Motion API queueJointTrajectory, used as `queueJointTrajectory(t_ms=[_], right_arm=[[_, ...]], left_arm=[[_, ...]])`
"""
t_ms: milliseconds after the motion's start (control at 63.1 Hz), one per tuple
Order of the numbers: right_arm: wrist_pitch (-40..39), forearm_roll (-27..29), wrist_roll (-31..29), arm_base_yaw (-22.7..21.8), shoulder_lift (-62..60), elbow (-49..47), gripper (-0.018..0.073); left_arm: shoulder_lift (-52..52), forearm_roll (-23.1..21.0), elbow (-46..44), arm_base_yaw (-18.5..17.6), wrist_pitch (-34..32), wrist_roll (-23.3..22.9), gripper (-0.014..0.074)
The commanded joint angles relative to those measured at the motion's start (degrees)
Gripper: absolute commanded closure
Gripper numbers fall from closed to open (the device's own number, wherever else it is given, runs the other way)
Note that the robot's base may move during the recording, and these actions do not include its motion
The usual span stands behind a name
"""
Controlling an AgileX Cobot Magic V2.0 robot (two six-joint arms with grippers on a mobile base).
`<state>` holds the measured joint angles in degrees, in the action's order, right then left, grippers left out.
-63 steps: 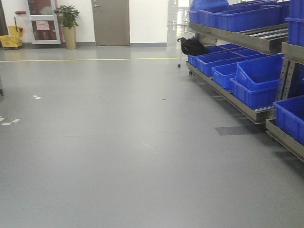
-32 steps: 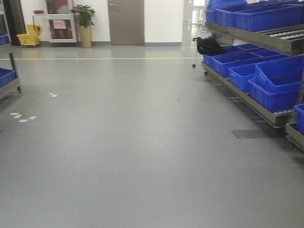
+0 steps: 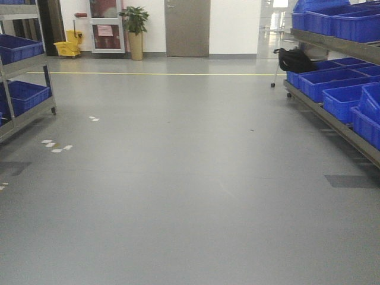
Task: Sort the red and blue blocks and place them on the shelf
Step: 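Drive the base across the floor toward the shelf of blue bins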
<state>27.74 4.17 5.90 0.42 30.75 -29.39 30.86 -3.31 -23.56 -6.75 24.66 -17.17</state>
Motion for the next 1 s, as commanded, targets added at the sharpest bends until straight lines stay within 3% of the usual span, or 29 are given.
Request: queueJointTrajectory(t_ms=[0, 982], right_arm=[[-4.4, -0.4, -0.1, -0.1, 0.0, -1.4, 0.0510], [-4.4, -0.4, -0.1, -0.1, 0.0, -1.4, 0.0510]], left_arm=[[0.0, -0.1, -1.6, 0.1, -4.9, -0.4, 0.0472], [0.0, -0.1, -1.6, 0.1, -4.9, -0.4, 0.0472]])
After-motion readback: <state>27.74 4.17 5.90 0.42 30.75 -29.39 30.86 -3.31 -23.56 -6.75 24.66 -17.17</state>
